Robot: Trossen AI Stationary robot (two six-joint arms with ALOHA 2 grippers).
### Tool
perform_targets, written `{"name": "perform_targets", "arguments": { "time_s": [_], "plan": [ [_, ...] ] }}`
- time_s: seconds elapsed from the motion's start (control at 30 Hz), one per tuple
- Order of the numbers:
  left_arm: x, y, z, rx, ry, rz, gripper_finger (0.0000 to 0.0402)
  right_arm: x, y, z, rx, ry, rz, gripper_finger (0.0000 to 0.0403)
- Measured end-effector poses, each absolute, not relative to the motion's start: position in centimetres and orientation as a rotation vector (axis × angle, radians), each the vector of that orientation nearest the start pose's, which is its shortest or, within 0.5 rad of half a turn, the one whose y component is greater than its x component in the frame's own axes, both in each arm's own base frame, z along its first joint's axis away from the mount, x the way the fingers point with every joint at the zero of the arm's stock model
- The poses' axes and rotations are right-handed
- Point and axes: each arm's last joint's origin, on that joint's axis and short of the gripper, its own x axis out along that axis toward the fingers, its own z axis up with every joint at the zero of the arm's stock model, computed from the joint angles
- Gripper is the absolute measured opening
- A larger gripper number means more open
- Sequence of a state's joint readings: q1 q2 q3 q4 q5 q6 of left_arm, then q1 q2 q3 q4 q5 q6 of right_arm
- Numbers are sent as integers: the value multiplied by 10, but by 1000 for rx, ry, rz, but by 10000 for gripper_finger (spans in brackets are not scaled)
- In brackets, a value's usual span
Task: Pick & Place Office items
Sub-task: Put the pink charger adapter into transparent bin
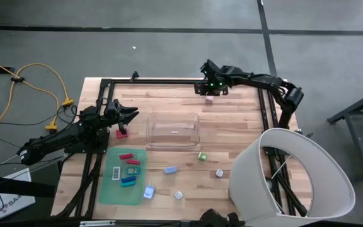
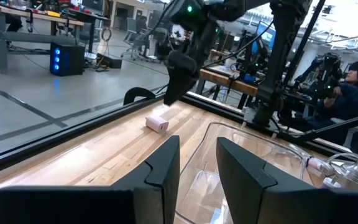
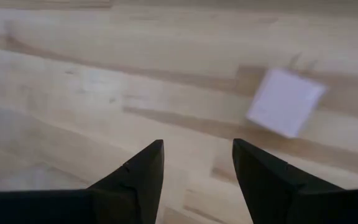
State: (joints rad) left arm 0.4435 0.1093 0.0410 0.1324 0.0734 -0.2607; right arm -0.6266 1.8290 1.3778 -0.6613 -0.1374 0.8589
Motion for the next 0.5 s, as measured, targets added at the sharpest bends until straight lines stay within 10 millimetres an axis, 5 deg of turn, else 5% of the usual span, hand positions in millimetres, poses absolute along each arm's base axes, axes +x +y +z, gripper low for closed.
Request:
{"name": "perform_targets", "arguments": {
  "time_s": [0.2,0.5],
  "plan": [
    [94,42,182,-241,-110,360,102,313,-213,253,1104,912,-1001,166],
    [93,42,182,-241,-111,360,102,318,-224,236,1135,1049,-1181,130]
  ]
}}
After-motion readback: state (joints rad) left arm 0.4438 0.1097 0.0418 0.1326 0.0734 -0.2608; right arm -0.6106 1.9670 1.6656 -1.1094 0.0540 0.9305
